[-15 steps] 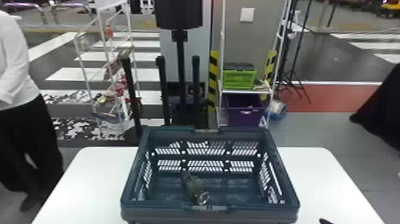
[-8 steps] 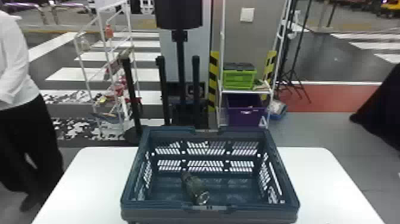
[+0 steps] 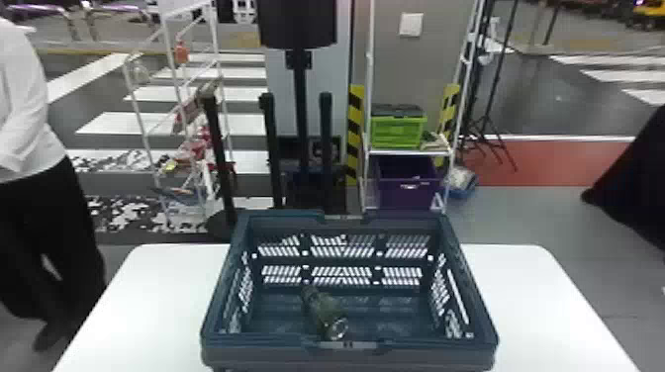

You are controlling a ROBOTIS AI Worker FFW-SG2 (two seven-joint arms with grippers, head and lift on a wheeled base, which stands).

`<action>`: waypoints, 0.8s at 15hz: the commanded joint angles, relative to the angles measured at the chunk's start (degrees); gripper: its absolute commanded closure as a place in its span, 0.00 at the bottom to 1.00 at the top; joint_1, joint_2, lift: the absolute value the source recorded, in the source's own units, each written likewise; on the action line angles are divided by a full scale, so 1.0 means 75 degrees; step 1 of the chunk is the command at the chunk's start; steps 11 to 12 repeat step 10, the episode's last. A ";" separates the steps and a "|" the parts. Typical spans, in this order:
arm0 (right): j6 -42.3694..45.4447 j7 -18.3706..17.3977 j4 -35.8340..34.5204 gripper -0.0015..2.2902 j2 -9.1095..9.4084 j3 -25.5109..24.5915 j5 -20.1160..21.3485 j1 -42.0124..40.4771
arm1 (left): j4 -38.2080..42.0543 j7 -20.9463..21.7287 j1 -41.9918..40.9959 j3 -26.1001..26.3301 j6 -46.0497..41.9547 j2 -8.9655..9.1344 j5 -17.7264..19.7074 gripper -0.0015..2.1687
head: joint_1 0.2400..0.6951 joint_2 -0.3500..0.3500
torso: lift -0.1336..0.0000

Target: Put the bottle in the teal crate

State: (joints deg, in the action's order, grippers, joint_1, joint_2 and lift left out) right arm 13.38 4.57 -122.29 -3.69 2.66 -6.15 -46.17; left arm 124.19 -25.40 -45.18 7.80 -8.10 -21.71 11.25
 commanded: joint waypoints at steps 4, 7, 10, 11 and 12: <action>-0.0021 0.0001 0.0005 0.03 0.0000 -0.0085 -0.0012 -0.0067 | 0.0034 -0.0012 0.0024 0.0038 0.0068 0.0000 0.0000 0.07 | 0.57 0.50 | 1.00; -0.0021 0.0001 -0.0007 0.03 0.0000 -0.0120 -0.0012 -0.0125 | 0.0046 -0.0012 0.0024 0.0062 0.0068 0.0012 -0.0035 0.07 | 0.57 0.50 | 1.00; 0.0003 0.0001 -0.0007 0.03 0.0000 -0.0143 -0.0012 -0.0160 | 0.0070 -0.0012 0.0013 0.0120 0.0068 0.0000 -0.0058 0.07 | 0.57 0.50 | 1.00; 0.0003 0.0001 -0.0007 0.03 0.0000 -0.0143 -0.0012 -0.0160 | 0.0070 -0.0012 0.0013 0.0120 0.0068 0.0000 -0.0058 0.07 | 0.57 0.50 | 1.00; 0.0003 0.0001 -0.0007 0.03 0.0000 -0.0143 -0.0012 -0.0160 | 0.0070 -0.0012 0.0013 0.0120 0.0068 0.0000 -0.0058 0.07 | 0.57 0.50 | 1.00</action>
